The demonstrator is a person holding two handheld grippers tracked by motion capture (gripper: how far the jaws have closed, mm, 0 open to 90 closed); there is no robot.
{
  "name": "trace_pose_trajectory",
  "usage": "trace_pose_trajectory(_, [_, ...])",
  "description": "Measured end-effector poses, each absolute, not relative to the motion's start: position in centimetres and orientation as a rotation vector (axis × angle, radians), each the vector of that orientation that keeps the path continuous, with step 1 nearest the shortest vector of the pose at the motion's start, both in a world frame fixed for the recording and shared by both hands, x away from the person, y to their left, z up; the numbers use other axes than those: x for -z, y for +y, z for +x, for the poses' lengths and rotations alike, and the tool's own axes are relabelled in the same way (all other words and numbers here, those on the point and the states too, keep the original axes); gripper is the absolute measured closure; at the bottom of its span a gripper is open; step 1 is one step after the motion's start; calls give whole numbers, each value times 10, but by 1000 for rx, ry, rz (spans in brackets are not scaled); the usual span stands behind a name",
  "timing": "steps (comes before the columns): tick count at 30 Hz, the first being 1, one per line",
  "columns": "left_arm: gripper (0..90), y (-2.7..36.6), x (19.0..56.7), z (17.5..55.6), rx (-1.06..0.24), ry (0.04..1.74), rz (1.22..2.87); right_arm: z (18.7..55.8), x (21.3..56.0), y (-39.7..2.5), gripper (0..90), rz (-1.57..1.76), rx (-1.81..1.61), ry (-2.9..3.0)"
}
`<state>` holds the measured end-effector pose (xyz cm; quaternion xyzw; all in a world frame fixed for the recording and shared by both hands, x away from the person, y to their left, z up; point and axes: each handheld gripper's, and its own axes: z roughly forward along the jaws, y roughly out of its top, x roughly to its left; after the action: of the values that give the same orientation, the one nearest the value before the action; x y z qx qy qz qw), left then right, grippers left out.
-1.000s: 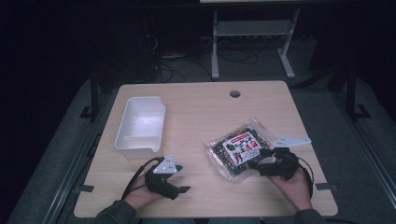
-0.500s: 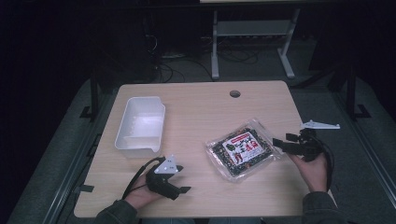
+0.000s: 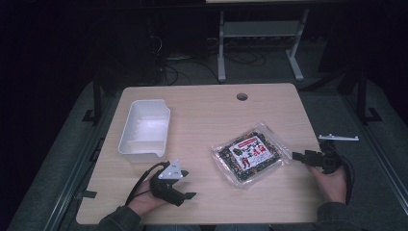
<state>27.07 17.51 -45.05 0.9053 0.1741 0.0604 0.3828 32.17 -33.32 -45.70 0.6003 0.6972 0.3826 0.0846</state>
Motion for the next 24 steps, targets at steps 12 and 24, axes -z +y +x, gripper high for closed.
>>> trace_pose_trajectory(12, [223,174,450,270,-155,435,2315,327,466,-329,483,1837,-1222,2108])
trace_pose_trajectory(24, [223,173,451,271,-150,435,2312,333,473,-327,766,1887,-1267,2086])
